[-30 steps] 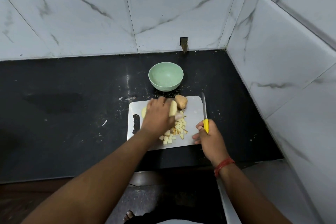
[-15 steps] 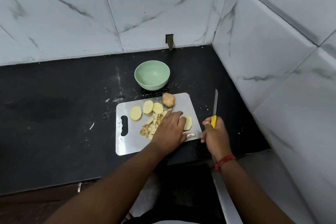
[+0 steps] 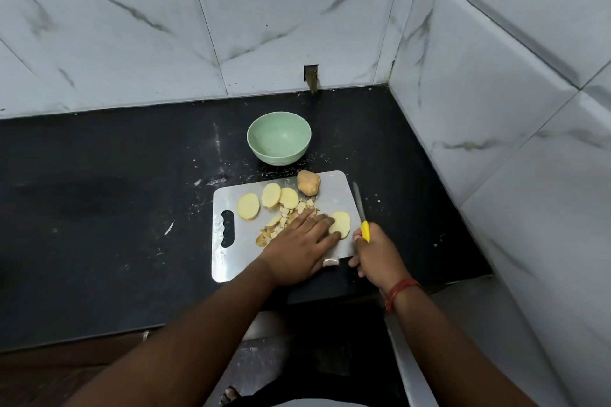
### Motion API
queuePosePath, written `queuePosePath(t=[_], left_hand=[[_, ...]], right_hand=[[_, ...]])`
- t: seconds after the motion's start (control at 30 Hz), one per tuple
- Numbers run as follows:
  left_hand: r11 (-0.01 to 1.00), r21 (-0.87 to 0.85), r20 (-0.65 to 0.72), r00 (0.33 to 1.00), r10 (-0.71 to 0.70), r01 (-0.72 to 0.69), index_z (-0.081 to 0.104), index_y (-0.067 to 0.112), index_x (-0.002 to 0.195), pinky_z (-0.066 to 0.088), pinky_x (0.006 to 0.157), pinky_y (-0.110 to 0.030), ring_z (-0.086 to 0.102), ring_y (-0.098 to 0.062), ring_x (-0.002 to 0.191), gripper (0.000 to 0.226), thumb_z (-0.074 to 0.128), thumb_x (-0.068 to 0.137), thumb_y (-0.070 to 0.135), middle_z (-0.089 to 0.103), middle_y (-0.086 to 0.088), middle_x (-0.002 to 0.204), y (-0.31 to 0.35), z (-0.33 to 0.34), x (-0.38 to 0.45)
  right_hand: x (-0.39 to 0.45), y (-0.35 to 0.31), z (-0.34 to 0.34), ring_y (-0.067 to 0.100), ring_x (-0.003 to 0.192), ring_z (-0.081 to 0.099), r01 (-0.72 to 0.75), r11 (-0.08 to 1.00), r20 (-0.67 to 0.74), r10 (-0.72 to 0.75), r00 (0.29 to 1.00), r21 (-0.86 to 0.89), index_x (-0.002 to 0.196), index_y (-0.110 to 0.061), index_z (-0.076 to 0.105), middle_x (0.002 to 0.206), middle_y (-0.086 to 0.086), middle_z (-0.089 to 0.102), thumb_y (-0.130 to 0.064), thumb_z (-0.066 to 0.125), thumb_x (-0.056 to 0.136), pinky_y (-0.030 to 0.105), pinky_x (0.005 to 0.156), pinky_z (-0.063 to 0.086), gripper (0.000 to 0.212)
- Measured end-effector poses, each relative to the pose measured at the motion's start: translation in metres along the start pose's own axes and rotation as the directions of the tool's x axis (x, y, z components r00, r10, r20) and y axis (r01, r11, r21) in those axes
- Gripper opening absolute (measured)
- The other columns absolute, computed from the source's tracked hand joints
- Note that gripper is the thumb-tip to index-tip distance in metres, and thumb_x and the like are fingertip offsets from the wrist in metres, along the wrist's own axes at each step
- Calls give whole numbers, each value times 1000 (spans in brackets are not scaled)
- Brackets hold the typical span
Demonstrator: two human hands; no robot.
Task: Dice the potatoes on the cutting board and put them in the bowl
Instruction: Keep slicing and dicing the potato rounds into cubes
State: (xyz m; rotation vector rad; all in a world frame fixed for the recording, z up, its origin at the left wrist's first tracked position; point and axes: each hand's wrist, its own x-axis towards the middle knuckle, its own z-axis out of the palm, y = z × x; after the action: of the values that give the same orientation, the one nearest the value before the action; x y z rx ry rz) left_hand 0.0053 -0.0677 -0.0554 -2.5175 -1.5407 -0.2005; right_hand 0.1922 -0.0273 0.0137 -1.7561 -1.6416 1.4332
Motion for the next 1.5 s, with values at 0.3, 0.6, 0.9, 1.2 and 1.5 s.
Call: queuePosePath(t=[0.3,0.6,0.9,1.2,1.5], left_hand=[[998,-11,50,997,-61,62,52,11,144,16,121,-48,48,-38,134,57,53,99,45,54,-21,138,1,-1,4],[988,-93,148,983,-109,124,42,5,151,7,126,-40,36,-34,146,66,41,105,53,45,-19,149,1,-1,5],[995,-68,223,973,-58,75,46,6,148,4,123,-40,39,-38,143,61,35,103,45,45,-22,149,-7,-16,10],[999,-17,314,949,-41,49,39,10,154,2,124,-39,32,-38,146,59,36,107,45,37,-19,155,-9,-27,15],[996,-59,325,945,-40,63,39,11,154,-5,120,-35,33,-36,145,57,39,106,43,40,-16,152,-7,-32,15]], right_hand=[[6,-12,4,8,47,57,5,999,73,-2,997,-43,107,-19,55,80,12,65,-18,40,100,24,42,42,16],[9,-8,2,31,93,64,108,822,64,-87,994,-559,113,-6,52,107,17,63,-23,42,102,35,76,52,23],[15,-21,14,31,109,61,66,685,166,81,983,-725,123,-3,52,120,16,61,-14,48,98,32,81,46,28],[-5,-1,7,38,110,58,104,725,224,72,972,-680,121,1,52,118,22,59,-12,40,99,32,78,41,28],[-40,16,-7,28,102,62,38,765,168,92,982,-643,113,-6,50,111,15,63,-21,42,102,27,74,39,20]])
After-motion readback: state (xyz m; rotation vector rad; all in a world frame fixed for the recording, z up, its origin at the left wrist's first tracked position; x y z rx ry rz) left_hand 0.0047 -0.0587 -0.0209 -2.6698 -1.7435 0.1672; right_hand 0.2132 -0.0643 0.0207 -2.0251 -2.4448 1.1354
